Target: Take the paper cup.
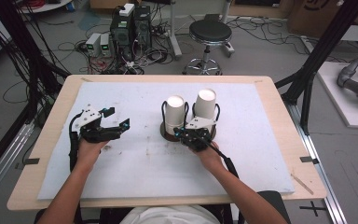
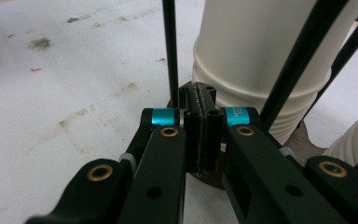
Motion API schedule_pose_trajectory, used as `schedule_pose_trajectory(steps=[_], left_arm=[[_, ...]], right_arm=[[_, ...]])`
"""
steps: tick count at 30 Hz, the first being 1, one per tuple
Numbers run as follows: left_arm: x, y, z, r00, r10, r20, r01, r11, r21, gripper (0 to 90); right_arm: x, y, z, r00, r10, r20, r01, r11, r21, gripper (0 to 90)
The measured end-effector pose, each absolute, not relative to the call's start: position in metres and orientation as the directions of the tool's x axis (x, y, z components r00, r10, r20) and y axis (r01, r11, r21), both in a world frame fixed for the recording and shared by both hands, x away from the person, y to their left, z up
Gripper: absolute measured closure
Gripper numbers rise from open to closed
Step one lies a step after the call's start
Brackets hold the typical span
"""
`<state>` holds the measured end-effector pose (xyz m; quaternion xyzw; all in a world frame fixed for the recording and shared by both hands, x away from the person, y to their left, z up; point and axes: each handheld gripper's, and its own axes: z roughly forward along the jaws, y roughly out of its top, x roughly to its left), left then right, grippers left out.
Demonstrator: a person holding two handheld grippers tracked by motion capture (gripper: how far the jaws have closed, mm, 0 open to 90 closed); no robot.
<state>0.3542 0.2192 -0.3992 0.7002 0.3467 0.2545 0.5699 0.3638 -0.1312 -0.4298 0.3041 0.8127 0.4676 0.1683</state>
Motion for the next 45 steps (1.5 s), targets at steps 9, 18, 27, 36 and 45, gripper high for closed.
schedule_pose_trajectory(steps=[9,18,27,36,45], left_arm=[[0.354,0.218,-0.4,0.626,0.779,-0.037,0.191,-0.107,0.976,21.2],[0.355,0.218,-0.4,0.626,0.779,-0.039,0.191,-0.105,0.976,21.3],[0.355,0.217,-0.4,0.625,0.78,-0.031,0.19,-0.112,0.975,21.4],[0.355,0.214,-0.4,0.634,0.772,-0.035,0.185,-0.108,0.977,22.4],[0.363,0.211,-0.386,0.686,0.725,-0.068,0.179,-0.077,0.981,21.1]], right_arm=[[0.365,-0.127,-0.435,-0.739,0.672,0.034,0.365,0.357,0.86,89.8],[0.365,-0.124,-0.437,-0.711,0.702,0.043,0.389,0.342,0.855,90.0],[0.364,-0.121,-0.437,-0.691,0.72,0.063,0.404,0.313,0.86,90.0],[0.364,-0.117,-0.436,-0.667,0.74,0.084,0.421,0.281,0.863,90.0],[0.364,-0.117,-0.436,-0.655,0.749,0.1,0.439,0.269,0.857,90.0]])
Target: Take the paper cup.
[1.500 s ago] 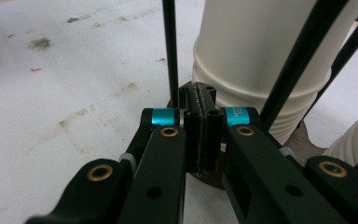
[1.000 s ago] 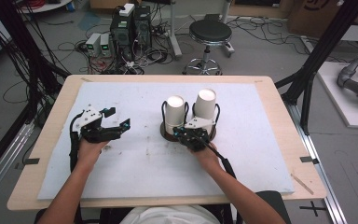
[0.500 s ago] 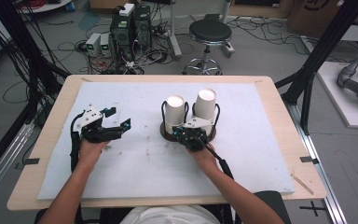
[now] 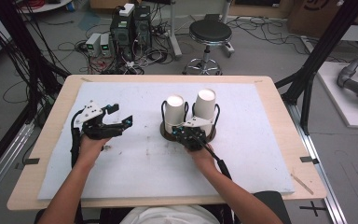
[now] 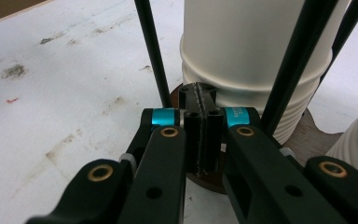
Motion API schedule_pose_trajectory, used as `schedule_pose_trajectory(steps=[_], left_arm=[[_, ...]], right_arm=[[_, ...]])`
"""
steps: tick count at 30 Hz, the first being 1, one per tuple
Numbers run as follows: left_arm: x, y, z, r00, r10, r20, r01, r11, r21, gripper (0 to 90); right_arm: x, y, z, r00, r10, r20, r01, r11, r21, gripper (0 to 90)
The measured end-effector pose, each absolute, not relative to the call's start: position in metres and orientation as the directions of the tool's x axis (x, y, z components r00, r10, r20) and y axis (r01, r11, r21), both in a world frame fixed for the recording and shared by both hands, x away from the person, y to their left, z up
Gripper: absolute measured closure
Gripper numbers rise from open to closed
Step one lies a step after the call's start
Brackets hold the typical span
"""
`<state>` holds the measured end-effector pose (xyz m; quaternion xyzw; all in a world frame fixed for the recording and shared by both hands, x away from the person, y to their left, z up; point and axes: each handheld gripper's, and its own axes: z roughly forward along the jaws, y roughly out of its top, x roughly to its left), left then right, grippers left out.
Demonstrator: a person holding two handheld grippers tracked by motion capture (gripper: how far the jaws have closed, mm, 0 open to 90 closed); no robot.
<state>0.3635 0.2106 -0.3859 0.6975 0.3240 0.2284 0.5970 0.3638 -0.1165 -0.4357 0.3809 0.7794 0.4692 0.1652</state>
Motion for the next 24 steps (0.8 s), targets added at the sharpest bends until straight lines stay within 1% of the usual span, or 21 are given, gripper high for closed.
schedule_pose_trajectory(steps=[4,7,14,20,24], left_arm=[[0.373,0.202,-0.382,0.718,0.69,-0.093,0.185,-0.06,0.981,19.6],[0.38,0.191,-0.379,0.747,0.66,-0.085,0.186,-0.085,0.979,19.6],[0.396,0.172,-0.365,0.776,0.626,-0.075,0.178,-0.103,0.979,20.3],[0.408,0.151,-0.359,0.816,0.573,-0.068,0.174,-0.132,0.976,21.4],[0.413,0.137,-0.353,0.836,0.545,-0.069,0.167,-0.132,0.977,21.6]], right_arm=[[0.364,-0.117,-0.436,-0.654,0.749,0.102,0.44,0.267,0.857,90.0],[0.364,-0.116,-0.436,-0.651,0.751,0.108,0.446,0.263,0.856,90.0],[0.365,-0.117,-0.437,-0.653,0.75,0.106,0.442,0.264,0.857,90.0],[0.365,-0.116,-0.437,-0.651,0.75,0.113,0.448,0.261,0.855,90.0],[0.365,-0.117,-0.437,-0.652,0.749,0.115,0.45,0.26,0.854,90.0]])
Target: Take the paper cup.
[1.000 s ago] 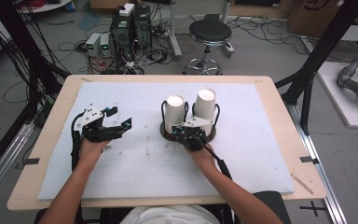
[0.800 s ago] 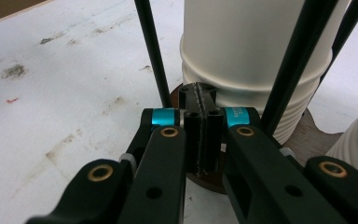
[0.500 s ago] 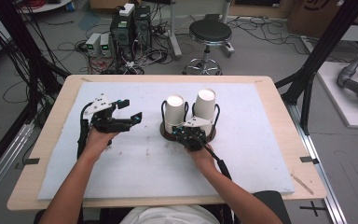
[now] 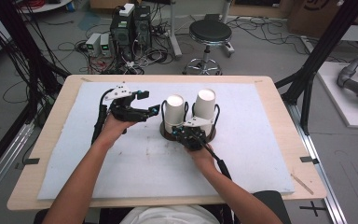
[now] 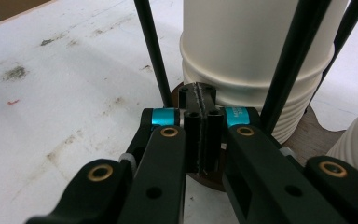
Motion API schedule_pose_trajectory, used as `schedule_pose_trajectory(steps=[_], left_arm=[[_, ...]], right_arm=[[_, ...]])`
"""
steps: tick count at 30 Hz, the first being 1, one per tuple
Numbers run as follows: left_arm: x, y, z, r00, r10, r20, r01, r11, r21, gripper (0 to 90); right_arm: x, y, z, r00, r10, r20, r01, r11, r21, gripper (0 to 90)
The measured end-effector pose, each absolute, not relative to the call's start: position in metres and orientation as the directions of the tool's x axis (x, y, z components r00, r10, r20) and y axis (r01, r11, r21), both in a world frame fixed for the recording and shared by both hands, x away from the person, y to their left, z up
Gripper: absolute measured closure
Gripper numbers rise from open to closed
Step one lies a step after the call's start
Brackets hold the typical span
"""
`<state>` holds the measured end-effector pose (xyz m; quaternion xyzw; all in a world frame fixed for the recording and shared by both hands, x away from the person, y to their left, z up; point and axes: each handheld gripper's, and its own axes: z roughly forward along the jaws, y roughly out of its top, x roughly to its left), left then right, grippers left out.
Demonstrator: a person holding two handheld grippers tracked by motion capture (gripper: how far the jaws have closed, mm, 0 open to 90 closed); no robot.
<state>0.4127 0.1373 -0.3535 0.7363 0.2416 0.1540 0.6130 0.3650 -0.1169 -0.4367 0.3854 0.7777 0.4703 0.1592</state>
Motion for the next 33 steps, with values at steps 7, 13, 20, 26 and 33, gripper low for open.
schedule_pose_trajectory(steps=[7,13,20,26,33], left_arm=[[0.421,0.12,-0.345,0.854,0.515,-0.071,0.164,-0.137,0.977,21.6],[0.431,0.107,-0.346,0.856,0.509,-0.085,0.189,-0.156,0.969,21.1],[0.439,0.093,-0.353,0.866,0.493,-0.088,0.208,-0.193,0.959,21.2],[0.441,0.089,-0.358,0.865,0.492,-0.095,0.221,-0.205,0.953,21.2],[0.442,0.082,-0.363,0.87,0.485,-0.088,0.225,-0.231,0.947,22.3]], right_arm=[[0.365,-0.117,-0.437,-0.654,0.747,0.119,0.45,0.258,0.855,90.0],[0.366,-0.117,-0.437,-0.657,0.744,0.123,0.451,0.257,0.855,90.0],[0.366,-0.117,-0.437,-0.658,0.743,0.121,0.45,0.26,0.854,90.0],[0.366,-0.117,-0.437,-0.659,0.742,0.124,0.452,0.259,0.854,90.0],[0.367,-0.118,-0.438,-0.661,0.74,0.127,0.455,0.26,0.852,90.0]])
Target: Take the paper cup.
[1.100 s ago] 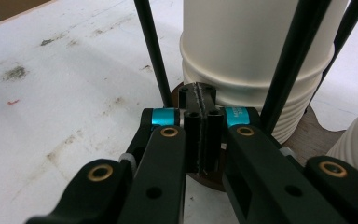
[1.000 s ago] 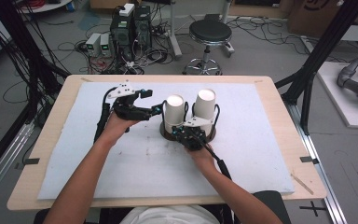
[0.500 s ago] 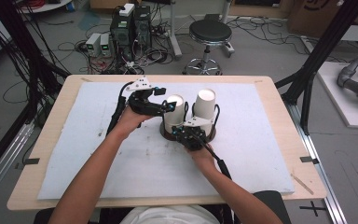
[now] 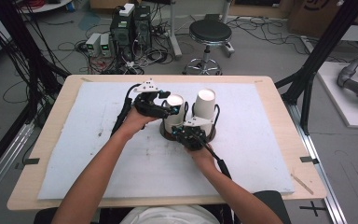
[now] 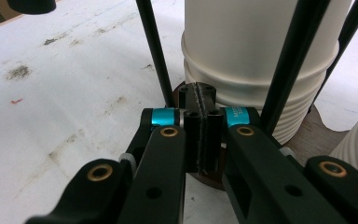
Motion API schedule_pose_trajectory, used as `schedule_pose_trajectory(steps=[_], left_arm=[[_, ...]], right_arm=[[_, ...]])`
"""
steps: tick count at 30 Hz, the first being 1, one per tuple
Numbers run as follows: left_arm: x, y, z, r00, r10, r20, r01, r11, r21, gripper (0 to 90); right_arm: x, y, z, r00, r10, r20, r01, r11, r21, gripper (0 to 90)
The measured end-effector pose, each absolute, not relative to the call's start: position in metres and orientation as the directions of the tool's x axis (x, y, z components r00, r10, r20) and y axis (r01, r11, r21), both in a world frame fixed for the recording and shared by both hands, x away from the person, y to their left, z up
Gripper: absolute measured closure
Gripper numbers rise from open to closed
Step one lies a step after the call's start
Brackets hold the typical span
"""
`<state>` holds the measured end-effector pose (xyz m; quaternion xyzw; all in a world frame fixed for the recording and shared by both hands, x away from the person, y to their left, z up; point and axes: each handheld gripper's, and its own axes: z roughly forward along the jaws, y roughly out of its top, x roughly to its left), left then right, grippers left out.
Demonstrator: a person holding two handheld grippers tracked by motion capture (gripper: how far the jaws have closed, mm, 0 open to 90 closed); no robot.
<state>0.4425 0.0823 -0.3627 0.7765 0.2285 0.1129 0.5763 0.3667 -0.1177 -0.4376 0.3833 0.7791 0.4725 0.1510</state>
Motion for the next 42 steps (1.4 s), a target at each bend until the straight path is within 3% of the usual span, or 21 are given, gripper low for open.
schedule_pose_trajectory(steps=[1,2,6,17,27,36,40,42], left_arm=[[0.442,0.082,-0.363,0.87,0.485,-0.087,0.224,-0.231,0.947,22.3],[0.442,0.082,-0.362,0.872,0.482,-0.08,0.215,-0.231,0.949,30.0],[0.441,0.083,-0.358,0.879,0.472,-0.063,0.186,-0.218,0.958,34.4],[0.438,0.087,-0.351,0.877,0.475,-0.071,0.18,-0.187,0.966,35.5],[0.429,0.096,-0.314,0.869,0.49,-0.065,0.132,-0.104,0.986,35.5],[0.408,0.105,-0.301,0.853,0.516,-0.083,0.144,-0.079,0.986,35.5],[0.398,0.113,-0.298,0.842,0.53,-0.098,0.157,-0.068,0.985,35.6],[0.392,0.115,-0.299,0.84,0.533,-0.099,0.164,-0.076,0.983,35.6]], right_arm=[[0.367,-0.118,-0.438,-0.661,0.74,0.127,0.455,0.26,0.852,90.0],[0.367,-0.118,-0.438,-0.661,0.739,0.128,0.456,0.26,0.851,90.0],[0.367,-0.118,-0.438,-0.662,0.739,0.126,0.456,0.264,0.85,90.0],[0.367,-0.118,-0.438,-0.664,0.737,0.128,0.457,0.265,0.849,90.0],[0.367,-0.118,-0.438,-0.665,0.736,0.13,0.458,0.264,0.849,90.0],[0.36,-0.119,-0.431,-0.691,0.712,0.124,0.442,0.282,0.851,88.4],[0.353,-0.123,-0.424,-0.71,0.695,0.116,0.423,0.289,0.859,84.1],[0.349,-0.127,-0.42,-0.721,0.684,0.112,0.41,0.29,0.865,76.6]])
